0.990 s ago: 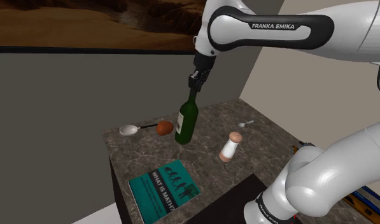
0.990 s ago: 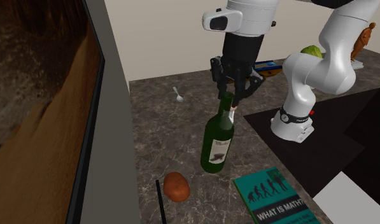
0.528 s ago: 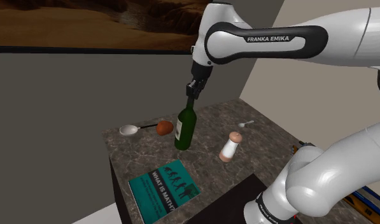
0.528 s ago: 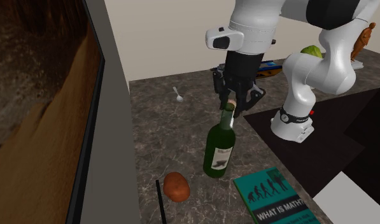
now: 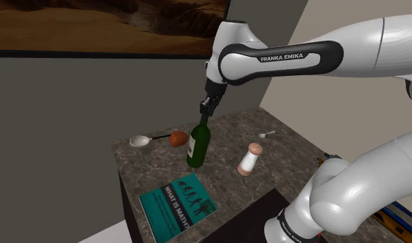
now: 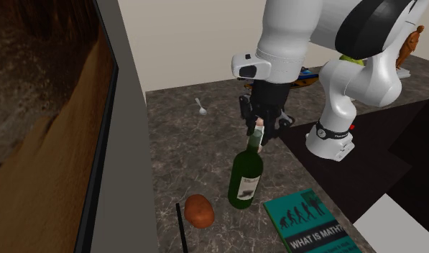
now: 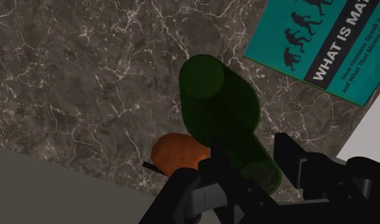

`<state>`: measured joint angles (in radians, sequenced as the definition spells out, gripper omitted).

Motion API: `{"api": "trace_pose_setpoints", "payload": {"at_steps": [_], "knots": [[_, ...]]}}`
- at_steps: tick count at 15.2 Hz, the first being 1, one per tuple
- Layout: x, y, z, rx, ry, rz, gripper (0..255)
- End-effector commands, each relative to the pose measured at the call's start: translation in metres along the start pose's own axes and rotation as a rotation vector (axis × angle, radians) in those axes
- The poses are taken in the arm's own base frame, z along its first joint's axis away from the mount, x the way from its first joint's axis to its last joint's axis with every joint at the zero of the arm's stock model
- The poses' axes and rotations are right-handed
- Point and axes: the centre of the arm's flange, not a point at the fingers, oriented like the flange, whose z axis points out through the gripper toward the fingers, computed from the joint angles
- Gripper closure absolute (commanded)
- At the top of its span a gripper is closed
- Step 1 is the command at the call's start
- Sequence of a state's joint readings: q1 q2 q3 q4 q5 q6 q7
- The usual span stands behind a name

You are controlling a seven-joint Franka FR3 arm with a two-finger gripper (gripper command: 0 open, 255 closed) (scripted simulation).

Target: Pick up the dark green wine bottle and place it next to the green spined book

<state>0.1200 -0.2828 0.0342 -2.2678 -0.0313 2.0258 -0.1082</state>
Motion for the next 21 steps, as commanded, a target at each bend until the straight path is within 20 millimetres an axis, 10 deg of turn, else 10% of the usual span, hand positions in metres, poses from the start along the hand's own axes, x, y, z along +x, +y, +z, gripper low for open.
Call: {"api": "trace_pose_setpoints", "payload": {"at_steps": [1,8,9,14,18,21], "knots": [[0.001,0.000,0.005,0.000,-0.001,0.000,255],[0.001,0.000,0.005,0.000,-0.001,0.000,255],[0.001,0.000,0.005,0.000,-0.001,0.000,0],[0.001,0.000,0.005,0.000,-0.001,0.000,0],[0.001,0.000,-0.045,0.000,-0.001,0.000,0],[0.001,0.000,-0.045,0.000,-0.001,0.000,0]]}}
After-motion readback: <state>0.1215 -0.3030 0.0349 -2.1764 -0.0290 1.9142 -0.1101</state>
